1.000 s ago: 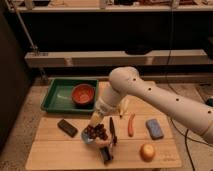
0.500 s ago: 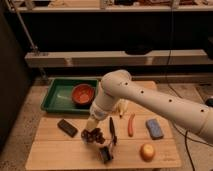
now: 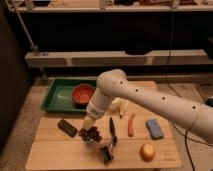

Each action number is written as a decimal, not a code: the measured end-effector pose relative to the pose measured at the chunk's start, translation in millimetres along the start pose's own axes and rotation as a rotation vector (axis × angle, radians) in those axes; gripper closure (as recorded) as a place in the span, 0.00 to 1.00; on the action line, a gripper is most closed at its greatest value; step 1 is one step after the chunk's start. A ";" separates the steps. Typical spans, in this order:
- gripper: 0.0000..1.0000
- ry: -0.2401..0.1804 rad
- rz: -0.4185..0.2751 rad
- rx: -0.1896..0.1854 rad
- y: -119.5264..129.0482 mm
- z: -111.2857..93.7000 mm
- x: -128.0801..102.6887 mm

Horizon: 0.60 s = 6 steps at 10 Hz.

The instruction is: Place grapes in plastic cup

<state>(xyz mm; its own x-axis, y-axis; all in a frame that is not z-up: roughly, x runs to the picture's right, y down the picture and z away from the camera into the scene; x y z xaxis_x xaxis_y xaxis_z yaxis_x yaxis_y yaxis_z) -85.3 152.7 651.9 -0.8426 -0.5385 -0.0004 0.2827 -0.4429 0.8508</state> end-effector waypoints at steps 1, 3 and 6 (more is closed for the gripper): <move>0.45 0.002 0.002 -0.001 3.7 0.8 2.1; 0.26 0.007 0.010 0.000 10.3 1.2 3.2; 0.20 0.023 0.015 -0.009 16.3 -2.9 3.3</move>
<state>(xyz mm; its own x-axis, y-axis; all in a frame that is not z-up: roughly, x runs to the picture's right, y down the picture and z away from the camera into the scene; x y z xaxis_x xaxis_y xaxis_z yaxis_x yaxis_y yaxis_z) -82.1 141.6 664.3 -0.8273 -0.5618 0.0002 0.2995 -0.4408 0.8461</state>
